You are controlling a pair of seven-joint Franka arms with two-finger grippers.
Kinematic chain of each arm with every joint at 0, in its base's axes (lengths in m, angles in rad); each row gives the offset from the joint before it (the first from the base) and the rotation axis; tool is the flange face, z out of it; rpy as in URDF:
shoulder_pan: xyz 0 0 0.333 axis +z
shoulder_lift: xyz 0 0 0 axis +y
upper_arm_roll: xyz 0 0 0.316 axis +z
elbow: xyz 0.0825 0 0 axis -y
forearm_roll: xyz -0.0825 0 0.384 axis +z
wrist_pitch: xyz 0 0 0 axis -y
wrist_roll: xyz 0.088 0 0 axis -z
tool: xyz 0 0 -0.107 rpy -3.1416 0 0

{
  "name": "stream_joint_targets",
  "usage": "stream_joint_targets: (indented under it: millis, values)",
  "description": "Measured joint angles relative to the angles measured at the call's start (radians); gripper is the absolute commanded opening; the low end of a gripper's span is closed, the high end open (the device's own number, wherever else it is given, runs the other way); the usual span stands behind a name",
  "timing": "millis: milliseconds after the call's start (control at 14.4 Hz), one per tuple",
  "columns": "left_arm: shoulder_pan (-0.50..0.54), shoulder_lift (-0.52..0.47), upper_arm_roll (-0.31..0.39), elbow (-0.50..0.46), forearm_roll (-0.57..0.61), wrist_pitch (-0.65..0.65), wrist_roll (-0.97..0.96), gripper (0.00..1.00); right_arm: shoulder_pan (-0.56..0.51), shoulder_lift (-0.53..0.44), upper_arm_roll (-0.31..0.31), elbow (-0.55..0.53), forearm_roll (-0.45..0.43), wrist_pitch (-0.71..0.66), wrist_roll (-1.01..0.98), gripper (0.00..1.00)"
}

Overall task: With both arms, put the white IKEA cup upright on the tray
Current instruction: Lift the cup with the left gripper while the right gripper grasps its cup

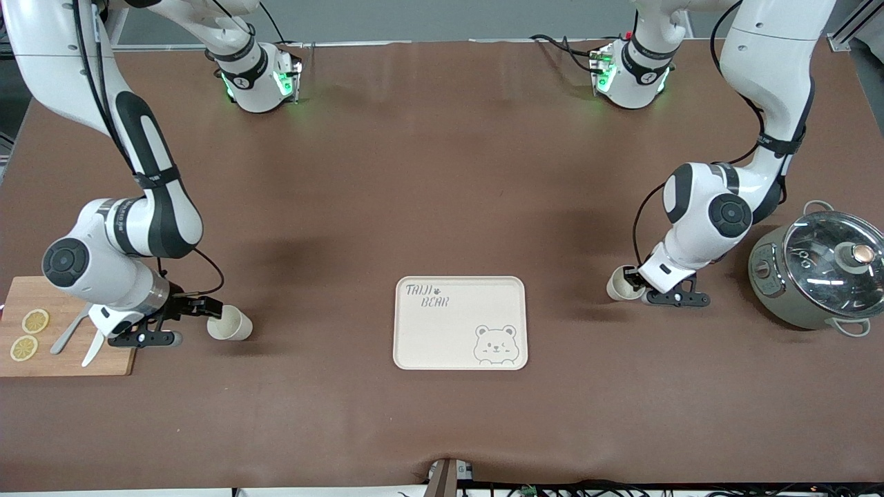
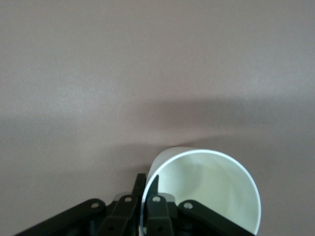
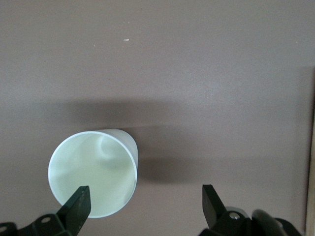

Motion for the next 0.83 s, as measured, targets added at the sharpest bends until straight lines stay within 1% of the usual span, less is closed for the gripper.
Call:
stream_joint_targets:
  millis: [277,623,831]
  values:
    - [-0.031,0.014,-0.001,0.044,0.0,0.0,-0.082,0.0,0.0,0.002,0.001,0.0,-0.002,0.013,0.0,1.0]
    - [-0.05,0.046,-0.003,0.103,0.0,0.001,-0.142,0.0,0.0,0.037,0.001,-0.001,-0.002,0.08,0.0,1.0]
    - [-0.101,0.039,-0.005,0.131,0.0,0.001,-0.258,0.0,0.0,0.059,0.001,-0.002,-0.002,0.102,0.0,1.0]
